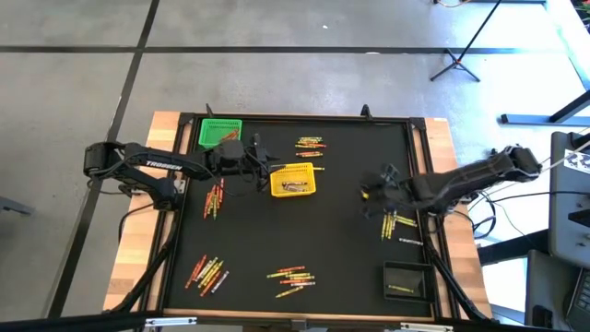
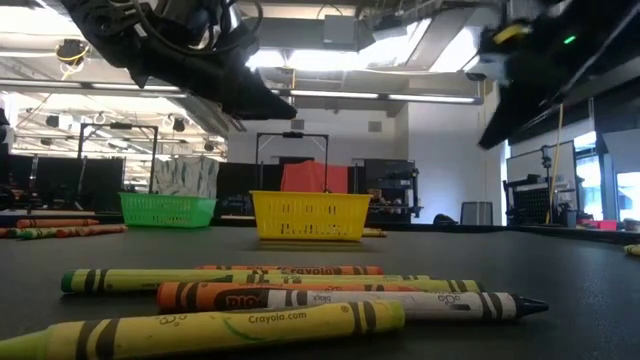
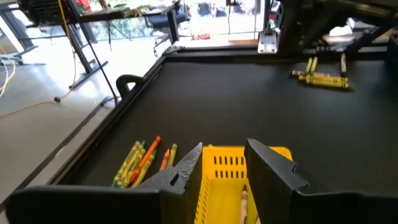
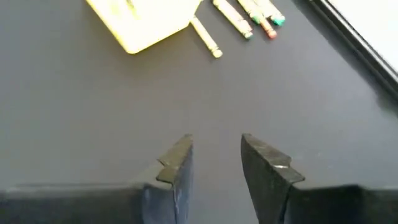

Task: Sort crayons
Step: Put the green crayon into the black bin

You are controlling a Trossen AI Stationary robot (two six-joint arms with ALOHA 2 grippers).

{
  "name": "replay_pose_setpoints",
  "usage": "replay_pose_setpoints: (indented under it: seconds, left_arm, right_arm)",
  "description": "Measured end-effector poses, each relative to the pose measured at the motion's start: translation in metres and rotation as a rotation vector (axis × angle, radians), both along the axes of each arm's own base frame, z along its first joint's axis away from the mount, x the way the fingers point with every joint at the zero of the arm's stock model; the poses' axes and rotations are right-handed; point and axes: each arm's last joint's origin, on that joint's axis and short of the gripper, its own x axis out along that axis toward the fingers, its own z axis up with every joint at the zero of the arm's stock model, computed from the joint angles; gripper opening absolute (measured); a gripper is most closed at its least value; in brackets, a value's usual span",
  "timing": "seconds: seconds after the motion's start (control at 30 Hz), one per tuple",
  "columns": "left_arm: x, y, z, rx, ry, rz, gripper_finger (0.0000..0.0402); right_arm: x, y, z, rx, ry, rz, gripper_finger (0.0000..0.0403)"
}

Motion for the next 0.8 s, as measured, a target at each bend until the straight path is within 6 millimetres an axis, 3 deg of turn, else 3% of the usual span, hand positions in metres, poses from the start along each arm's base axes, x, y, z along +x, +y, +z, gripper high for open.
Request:
replay_pose_setpoints:
  seconds: [0.33, 0.53, 0.8]
  left_arm:
    - [-0.002, 0.0, -0.007, -0.007, 0.072, 0.003, 0.0107]
    - [-0.003, 0.0, -0.008, 0.013, 0.092, -0.003, 0.0107]
    - [-0.003, 0.0, -0.008, 0.015, 0.092, -0.004, 0.0107]
  right_arm:
    - [0.047, -0.054, -0.023, -0.048, 0.043, 0.135, 0.0206]
    - [0.072, -0.087, -0.045, -0.017, -0.009, 0.249, 0.02]
    - [0.085, -0.13, -0.08, -0.007, -0.018, 0.249, 0.0178]
